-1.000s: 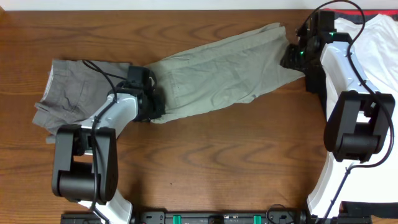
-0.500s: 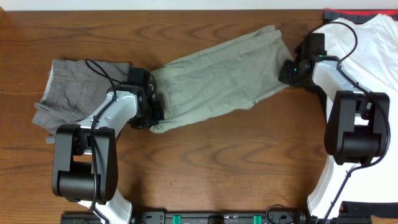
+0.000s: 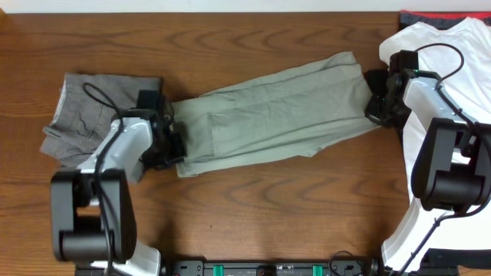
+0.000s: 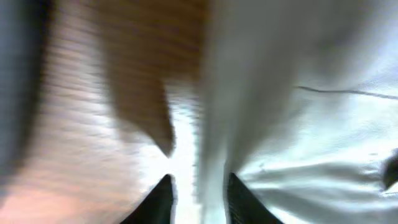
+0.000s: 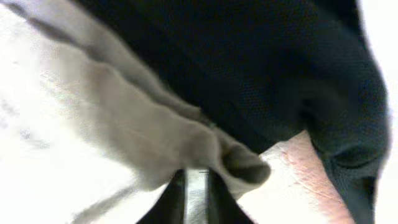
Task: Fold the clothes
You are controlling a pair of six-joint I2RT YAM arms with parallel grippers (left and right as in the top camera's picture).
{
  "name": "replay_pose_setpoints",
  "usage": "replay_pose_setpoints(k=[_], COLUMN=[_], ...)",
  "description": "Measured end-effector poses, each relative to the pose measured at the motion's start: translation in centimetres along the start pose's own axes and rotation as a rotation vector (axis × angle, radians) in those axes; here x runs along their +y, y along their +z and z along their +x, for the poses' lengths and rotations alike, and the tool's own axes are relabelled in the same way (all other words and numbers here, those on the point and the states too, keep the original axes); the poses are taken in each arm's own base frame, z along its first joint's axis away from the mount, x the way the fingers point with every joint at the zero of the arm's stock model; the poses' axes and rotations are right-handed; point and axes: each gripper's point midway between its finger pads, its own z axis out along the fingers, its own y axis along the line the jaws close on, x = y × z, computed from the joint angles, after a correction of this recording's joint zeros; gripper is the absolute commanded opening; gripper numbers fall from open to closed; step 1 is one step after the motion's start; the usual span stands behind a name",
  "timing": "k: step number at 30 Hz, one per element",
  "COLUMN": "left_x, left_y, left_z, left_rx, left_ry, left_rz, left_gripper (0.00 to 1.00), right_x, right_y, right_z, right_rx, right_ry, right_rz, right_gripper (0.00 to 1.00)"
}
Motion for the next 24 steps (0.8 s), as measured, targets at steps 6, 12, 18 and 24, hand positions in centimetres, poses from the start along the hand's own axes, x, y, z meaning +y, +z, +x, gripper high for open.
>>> replay_pose_setpoints(k=[6, 12, 18, 24], left_x=[0.3, -2.2, -7.7, -11.6], left_y=[-2.7, -4.6, -5.0, -2.7], left_z=[-0.8, -2.1, -2.9, -0.9], left_rx=[-0.096, -0.194, -0.275, -0.227], left_ry=[0.002, 0.044, 0.202, 0.379], left_rz=[-0.006, 0.106, 0.217, 0.228], left_gripper=[0.42, 0.12, 0.06, 0.06], right_x=[0.6, 5.1, 11.0, 14.7], right_y=[-4.4, -14.3, -12.7, -4.8], right_z=[-0.9, -3.5, -1.4, 0.4], right_rx=[-0.095, -0.350, -0.298, -0.162], right_ry=[-0.039, -0.132, -0.265, -0.290], right_rz=[-0.083, -0.342, -0.439, -0.443], right_gripper=[0.24, 0.11, 0.08, 0.04])
